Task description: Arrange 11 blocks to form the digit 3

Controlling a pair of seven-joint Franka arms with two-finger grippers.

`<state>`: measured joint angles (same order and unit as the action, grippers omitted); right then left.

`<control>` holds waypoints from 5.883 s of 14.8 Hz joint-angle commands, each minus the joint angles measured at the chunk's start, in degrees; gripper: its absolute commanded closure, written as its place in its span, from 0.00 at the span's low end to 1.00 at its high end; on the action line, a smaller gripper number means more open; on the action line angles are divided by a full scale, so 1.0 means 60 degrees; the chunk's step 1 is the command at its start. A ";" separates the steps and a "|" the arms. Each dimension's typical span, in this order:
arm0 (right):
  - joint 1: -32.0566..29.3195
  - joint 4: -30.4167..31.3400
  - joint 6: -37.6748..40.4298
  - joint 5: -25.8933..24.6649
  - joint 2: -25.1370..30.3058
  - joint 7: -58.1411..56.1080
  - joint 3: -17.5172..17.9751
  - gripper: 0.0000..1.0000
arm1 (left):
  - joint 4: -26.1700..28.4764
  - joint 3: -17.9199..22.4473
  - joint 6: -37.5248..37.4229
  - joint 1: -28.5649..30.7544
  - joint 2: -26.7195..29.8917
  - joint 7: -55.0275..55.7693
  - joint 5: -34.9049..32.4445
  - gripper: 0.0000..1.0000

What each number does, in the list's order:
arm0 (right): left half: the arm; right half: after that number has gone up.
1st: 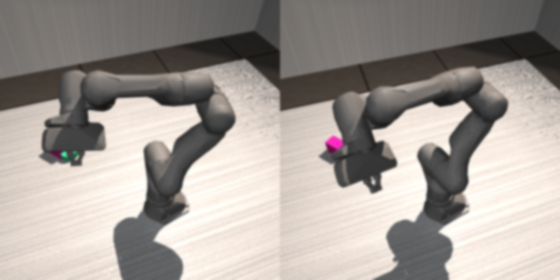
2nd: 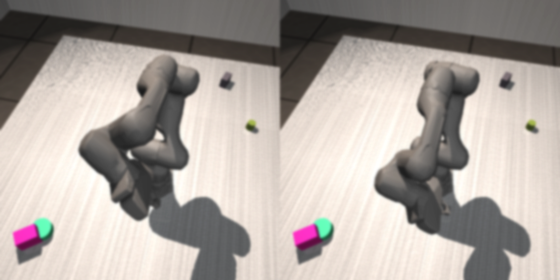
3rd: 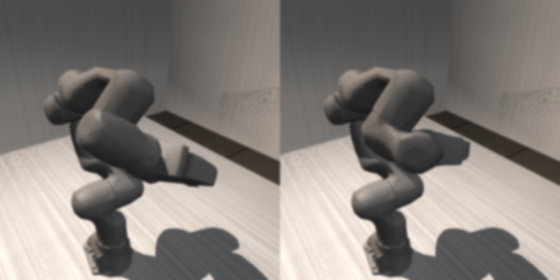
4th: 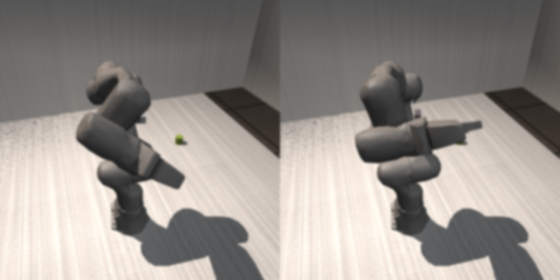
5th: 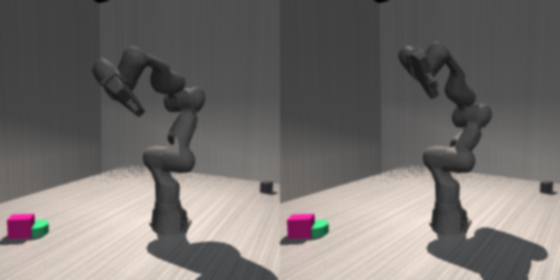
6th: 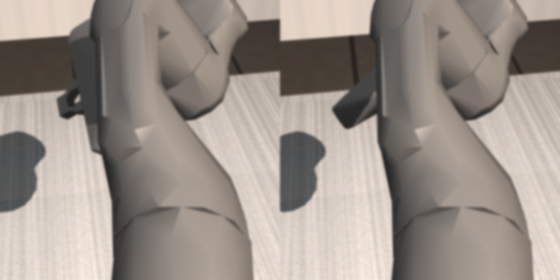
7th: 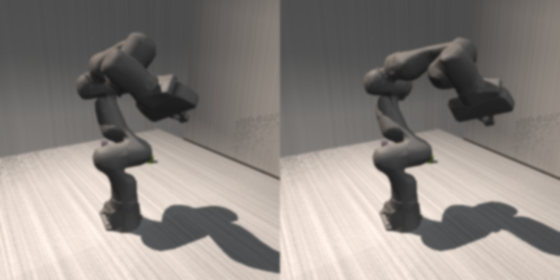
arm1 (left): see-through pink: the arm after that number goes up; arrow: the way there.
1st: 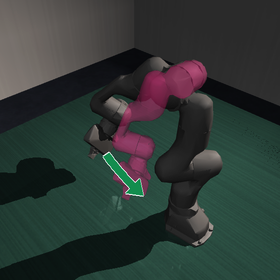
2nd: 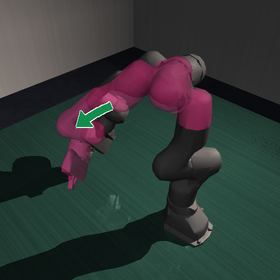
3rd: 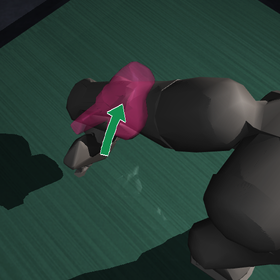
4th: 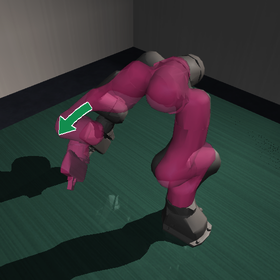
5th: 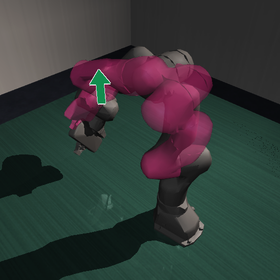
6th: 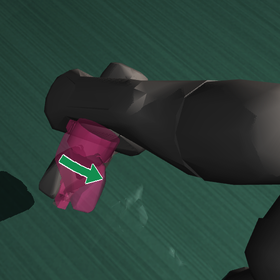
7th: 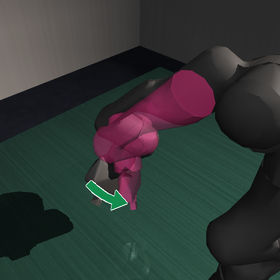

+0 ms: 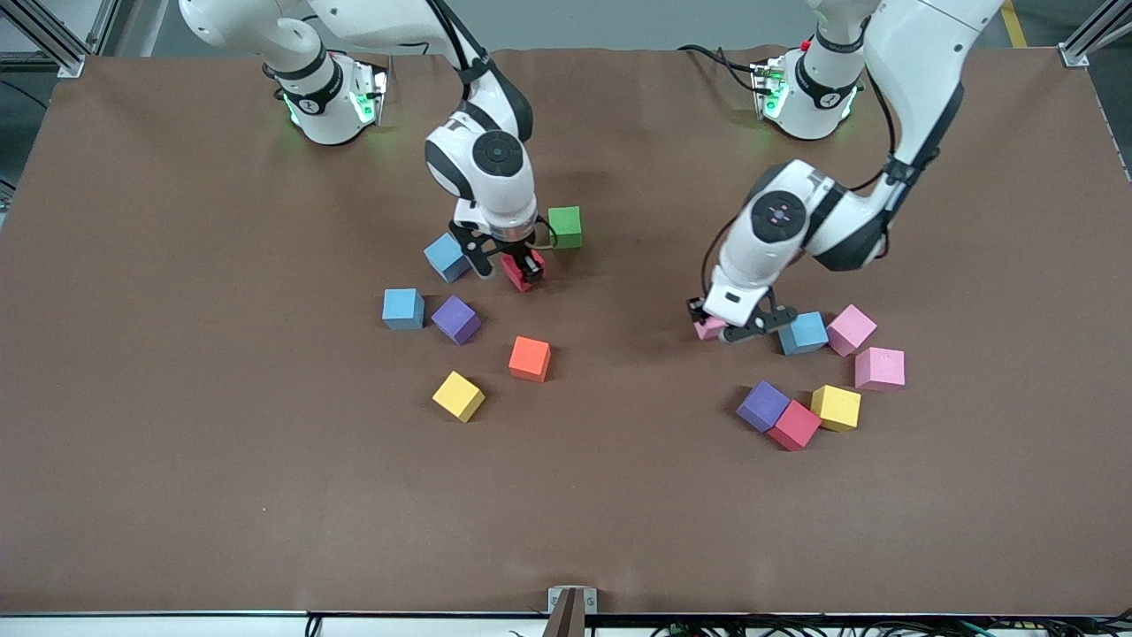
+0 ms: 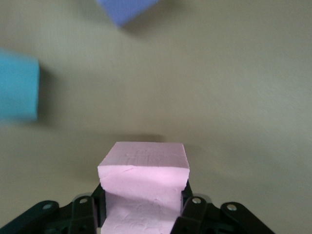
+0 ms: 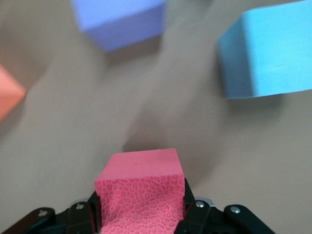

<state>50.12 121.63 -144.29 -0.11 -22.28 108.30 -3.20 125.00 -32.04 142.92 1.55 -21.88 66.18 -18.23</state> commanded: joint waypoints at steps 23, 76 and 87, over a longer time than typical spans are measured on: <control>0.1006 0.1423 -0.0575 -0.0040 0.0580 0.5870 0.0123 1.00 | -0.0047 -0.2219 -0.0118 -0.1518 -0.1157 1.6022 -0.1604 0.51; 0.1329 0.1027 -0.0810 -0.0040 0.0096 0.6222 0.0123 0.47 | -0.0896 -0.3975 -0.1859 0.2932 0.0321 0.6559 -0.1811 0.00; 0.1344 0.1027 -0.0678 -0.0157 0.0111 0.5769 0.0123 0.00 | -0.1759 -0.5382 -0.3002 0.6082 0.0292 -0.3379 -0.1796 0.00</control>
<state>57.56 128.08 -148.80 -0.21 -21.59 143.42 -2.10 116.45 -62.40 128.17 35.00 -21.00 51.60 -28.08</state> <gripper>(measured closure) 0.000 0.000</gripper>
